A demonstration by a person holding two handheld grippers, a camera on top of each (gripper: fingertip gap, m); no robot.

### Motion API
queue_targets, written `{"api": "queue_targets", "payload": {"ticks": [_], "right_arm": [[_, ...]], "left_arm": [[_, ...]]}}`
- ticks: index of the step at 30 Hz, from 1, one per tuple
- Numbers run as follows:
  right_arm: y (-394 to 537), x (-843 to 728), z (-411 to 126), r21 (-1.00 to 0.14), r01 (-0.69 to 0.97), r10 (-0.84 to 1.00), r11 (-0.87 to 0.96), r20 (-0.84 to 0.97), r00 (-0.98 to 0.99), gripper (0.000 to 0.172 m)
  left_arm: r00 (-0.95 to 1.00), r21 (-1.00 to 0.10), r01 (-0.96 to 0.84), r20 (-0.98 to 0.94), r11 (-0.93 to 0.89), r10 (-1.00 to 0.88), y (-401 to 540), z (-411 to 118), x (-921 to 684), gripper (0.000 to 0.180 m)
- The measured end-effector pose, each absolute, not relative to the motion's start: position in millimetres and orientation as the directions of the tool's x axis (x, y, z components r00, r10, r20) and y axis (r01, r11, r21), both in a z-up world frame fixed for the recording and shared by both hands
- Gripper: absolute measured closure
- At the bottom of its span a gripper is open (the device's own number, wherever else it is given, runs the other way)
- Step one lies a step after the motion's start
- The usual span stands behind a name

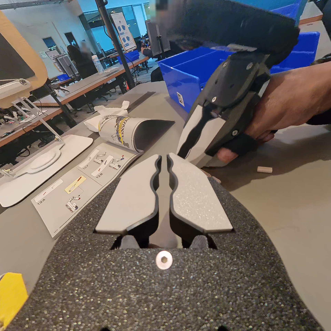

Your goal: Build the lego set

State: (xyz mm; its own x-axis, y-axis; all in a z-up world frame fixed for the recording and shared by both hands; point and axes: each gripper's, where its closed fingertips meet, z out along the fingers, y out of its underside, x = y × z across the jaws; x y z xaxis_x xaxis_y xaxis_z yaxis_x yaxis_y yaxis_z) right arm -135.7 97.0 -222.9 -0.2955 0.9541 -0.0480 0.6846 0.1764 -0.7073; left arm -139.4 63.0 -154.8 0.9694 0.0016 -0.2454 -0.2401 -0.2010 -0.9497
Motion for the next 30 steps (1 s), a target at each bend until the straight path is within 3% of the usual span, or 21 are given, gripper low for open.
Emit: {"api": "queue_targets", "payload": {"ticks": [14,20,30], "right_arm": [[94.1,-136.5,-231.6,-0.675,0.676,0.932,0.297,0.049,-0.36,0.169],[78.3,-124.2,-190.0,-0.81,0.392,0.829,0.437,0.194,-0.524,0.169],[62.3,-107.2,-164.9,-0.817,0.111,0.685,0.565,0.39,-0.616,0.168]], "left_arm": [[0.976,-0.949,-0.214,-0.217,-0.231,-0.012,62.7,-159.3,-139.1,0.174],[0.984,-0.946,-0.155,-0.12,-0.286,-0.135,62.1,-168.4,-126.5,0.168],[0.951,-0.959,-0.109,-0.025,-0.261,-0.307,56.5,-165.0,-102.8,0.168]]}}
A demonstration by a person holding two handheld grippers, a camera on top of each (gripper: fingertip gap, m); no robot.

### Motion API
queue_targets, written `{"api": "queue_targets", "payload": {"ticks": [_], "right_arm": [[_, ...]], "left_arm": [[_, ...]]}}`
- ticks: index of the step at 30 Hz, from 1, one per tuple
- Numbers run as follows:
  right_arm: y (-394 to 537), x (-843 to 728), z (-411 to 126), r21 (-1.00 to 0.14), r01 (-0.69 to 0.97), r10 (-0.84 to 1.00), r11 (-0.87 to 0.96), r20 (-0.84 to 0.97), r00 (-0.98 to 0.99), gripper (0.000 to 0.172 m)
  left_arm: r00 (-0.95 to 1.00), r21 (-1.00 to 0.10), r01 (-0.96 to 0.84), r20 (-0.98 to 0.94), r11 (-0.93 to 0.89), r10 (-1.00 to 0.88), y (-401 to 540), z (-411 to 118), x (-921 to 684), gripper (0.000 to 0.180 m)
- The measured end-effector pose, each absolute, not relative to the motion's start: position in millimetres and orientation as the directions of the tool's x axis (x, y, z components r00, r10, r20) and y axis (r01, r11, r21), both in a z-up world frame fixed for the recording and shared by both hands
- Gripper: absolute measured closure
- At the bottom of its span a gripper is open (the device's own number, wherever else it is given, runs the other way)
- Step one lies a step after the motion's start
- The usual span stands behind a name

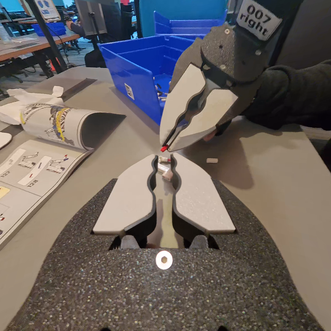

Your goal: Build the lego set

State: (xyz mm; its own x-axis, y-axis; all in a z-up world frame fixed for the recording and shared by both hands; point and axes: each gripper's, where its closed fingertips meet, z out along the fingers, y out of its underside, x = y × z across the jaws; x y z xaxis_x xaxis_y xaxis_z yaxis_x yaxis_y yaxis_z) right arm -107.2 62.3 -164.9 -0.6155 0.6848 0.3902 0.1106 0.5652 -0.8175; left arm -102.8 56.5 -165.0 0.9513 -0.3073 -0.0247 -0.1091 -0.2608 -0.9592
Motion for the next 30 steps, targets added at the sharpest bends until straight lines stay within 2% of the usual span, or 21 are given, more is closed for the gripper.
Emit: {"api": "queue_targets", "payload": {"ticks": [11,25,30], "right_arm": [[54.5,-103.9,-157.1,-0.727,-0.046,0.585,0.685,0.587,-0.56,0.168],[49.6,-101.1,-158.1,-0.654,-0.107,0.512,0.749,0.674,-0.533,0.168],[48.4,-101.1,-155.9,-0.678,-0.111,0.534,0.727,0.659,-0.529,0.168]], "left_arm": [[0.904,-0.943,0.181,0.272,-0.279,-0.331,55.5,-153.6,-100.0,0.168],[0.854,-0.902,0.264,0.384,-0.342,-0.352,54.7,-156.3,-91.4,0.176],[0.86,-0.906,0.272,0.38,-0.323,-0.342,54.7,-154.4,-93.5,0.176]]}}
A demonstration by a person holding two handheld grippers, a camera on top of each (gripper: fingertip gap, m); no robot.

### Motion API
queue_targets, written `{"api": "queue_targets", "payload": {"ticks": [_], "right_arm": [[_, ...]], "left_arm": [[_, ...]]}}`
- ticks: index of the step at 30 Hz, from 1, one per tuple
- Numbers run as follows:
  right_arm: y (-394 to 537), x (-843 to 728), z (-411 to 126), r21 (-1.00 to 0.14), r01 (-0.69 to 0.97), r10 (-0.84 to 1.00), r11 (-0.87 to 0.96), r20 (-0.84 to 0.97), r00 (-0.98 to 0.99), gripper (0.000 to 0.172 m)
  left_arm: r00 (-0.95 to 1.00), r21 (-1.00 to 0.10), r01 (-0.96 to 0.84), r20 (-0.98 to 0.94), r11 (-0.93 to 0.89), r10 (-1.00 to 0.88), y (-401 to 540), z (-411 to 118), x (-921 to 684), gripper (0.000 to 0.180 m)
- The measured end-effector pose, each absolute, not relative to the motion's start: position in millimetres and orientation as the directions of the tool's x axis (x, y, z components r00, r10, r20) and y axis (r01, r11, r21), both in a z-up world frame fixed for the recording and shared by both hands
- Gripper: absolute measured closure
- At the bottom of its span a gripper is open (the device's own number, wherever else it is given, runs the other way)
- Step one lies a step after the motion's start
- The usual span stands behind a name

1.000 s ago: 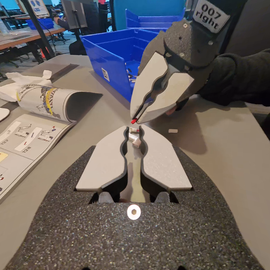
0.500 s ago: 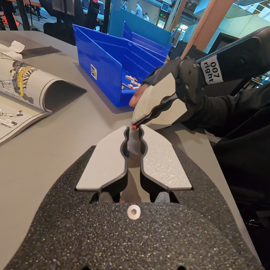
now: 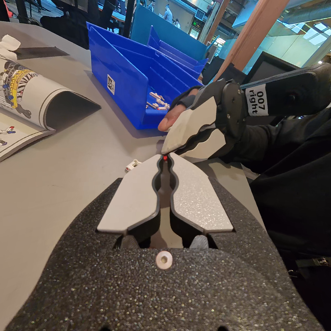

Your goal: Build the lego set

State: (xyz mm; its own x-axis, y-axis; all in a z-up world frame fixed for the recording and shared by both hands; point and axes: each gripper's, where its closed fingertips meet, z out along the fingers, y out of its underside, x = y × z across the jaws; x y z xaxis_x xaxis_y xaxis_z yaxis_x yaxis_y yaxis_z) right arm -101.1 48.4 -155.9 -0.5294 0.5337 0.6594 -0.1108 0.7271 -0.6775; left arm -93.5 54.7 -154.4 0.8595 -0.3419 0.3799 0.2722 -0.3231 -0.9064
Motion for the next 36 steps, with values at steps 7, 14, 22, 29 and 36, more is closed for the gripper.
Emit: {"api": "queue_targets", "payload": {"ticks": [7,14,22,29,36], "right_arm": [[63.0,-101.6,-160.4,-0.712,0.023,0.619,0.702,0.593,-0.514,0.154],[100.0,-65.6,-175.3,-0.817,0.346,0.849,0.461,0.292,-0.441,0.154],[93.1,-19.7,-208.9,-0.768,0.553,0.921,0.322,0.119,-0.371,0.151],[83.1,-19.5,-216.5,-0.745,0.611,0.934,0.268,0.044,-0.356,0.147],[76.4,-20.1,-223.8,-0.717,0.652,0.941,0.246,0.017,-0.337,0.144]], "left_arm": [[0.883,-0.916,0.291,0.368,-0.276,-0.293,56.2,-150.3,-102.8,0.177],[0.912,-0.94,0.254,0.311,-0.226,-0.266,56.6,-146.8,-107.8,0.177],[0.934,-0.956,0.229,0.269,-0.185,-0.233,57.1,-142.5,-111.1,0.177],[0.961,-0.983,0.17,0.182,-0.072,-0.21,53.2,-127.0,-114.3,0.177],[0.968,-0.989,0.139,0.125,0.049,-0.219,48.8,-110.7,-111.4,0.177]]}}
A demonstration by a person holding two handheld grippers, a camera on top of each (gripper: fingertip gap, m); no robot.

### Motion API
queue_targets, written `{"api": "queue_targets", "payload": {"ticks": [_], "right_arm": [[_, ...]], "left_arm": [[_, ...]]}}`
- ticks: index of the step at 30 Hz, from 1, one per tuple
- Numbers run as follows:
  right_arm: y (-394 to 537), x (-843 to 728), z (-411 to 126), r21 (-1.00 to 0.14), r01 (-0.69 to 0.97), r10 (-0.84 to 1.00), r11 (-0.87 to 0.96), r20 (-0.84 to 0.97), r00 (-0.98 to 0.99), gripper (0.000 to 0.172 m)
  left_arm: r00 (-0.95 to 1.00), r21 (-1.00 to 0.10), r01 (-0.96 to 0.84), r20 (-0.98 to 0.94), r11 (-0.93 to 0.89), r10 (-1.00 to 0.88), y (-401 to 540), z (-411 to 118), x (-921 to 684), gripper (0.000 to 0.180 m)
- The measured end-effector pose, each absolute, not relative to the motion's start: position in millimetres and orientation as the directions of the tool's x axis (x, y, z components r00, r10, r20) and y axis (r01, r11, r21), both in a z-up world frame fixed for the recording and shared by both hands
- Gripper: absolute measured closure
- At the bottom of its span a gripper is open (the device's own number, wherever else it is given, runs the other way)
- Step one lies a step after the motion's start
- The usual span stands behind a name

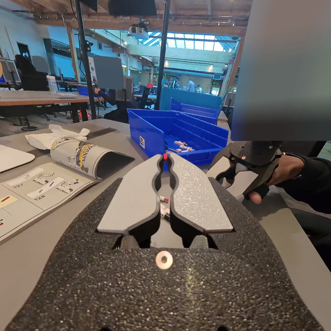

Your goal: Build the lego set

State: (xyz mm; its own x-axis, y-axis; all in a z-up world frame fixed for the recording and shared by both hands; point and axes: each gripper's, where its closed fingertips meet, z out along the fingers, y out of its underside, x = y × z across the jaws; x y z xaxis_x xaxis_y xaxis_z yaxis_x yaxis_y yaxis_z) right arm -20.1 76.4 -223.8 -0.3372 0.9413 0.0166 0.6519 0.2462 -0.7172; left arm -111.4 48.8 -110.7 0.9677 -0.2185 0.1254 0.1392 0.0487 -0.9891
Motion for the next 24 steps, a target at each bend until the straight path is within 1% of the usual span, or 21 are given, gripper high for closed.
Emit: {"api": "queue_targets", "payload": {"ticks": [3,4,5,7,9,11,13,16,18,21,24], "right_arm": [[78.8,-21.7,-231.5,-0.689,0.679,0.948,0.252,0.037,-0.315,0.145],[77.6,-22.6,-232.2,-0.69,0.679,0.947,0.253,0.034,-0.318,0.148],[76.3,-23.3,-232.4,-0.69,0.676,0.944,0.259,0.033,-0.328,0.151],[76.0,-24.7,-232.4,-0.69,0.663,0.934,0.291,0.054,-0.354,0.164],[73.8,-25.7,-231.6,-0.697,0.637,0.912,0.33,0.061,-0.405,0.165],[77.3,-30.1,-226.5,-0.721,0.578,0.891,0.381,0.121,-0.437,0.165],[78.8,-36.4,-215.7,-0.764,0.473,0.856,0.439,0.194,-0.48,0.165],[77.6,-46.6,-194.5,-0.835,0.286,0.813,0.469,0.282,-0.509,0.165],[74.4,-52.4,-185.7,-0.852,0.201,0.788,0.483,0.323,-0.524,0.165],[68.7,-60.8,-186.5,-0.833,0.154,0.74,0.531,0.368,-0.562,0.165],[62.0,-68.5,-188.5,-0.839,0.148,0.709,0.523,0.333,-0.621,0.166]], "left_arm": [[0.967,-0.99,0.129,0.115,0.048,-0.226,49.3,-111.9,-109.7,0.177],[0.964,-0.991,0.129,0.115,0.045,-0.239,49.5,-112.3,-107.2,0.177],[0.958,-0.991,0.133,0.124,0.018,-0.258,50.6,-115.4,-103.6,0.177],[0.936,-0.988,0.148,0.157,-0.052,-0.315,52.2,-123.6,-93.0,0.177],[0.91,-0.977,0.162,0.202,-0.139,-0.362,53.6,-134.1,-82.8,0.177],[0.877,-0.959,0.164,0.249,-0.231,-0.41,53.2,-144.8,-72.2,0.177],[0.851,-0.941,0.163,0.286,-0.297,-0.44,51.9,-151.5,-64.2,0.177],[0.835,-0.926,0.206,0.335,-0.315,-0.437,52.3,-150.8,-62.5,0.177],[0.82,-0.914,0.248,0.375,-0.322,-0.433,52.7,-149.3,-62.7,0.177],[0.82,-0.901,0.268,0.4,-0.342,-0.411,53.6,-151.9,-66.5,0.177],[0.846,-0.916,0.212,0.347,-0.341,-0.406,52.4,-155.4,-72.3,0.177]]}}
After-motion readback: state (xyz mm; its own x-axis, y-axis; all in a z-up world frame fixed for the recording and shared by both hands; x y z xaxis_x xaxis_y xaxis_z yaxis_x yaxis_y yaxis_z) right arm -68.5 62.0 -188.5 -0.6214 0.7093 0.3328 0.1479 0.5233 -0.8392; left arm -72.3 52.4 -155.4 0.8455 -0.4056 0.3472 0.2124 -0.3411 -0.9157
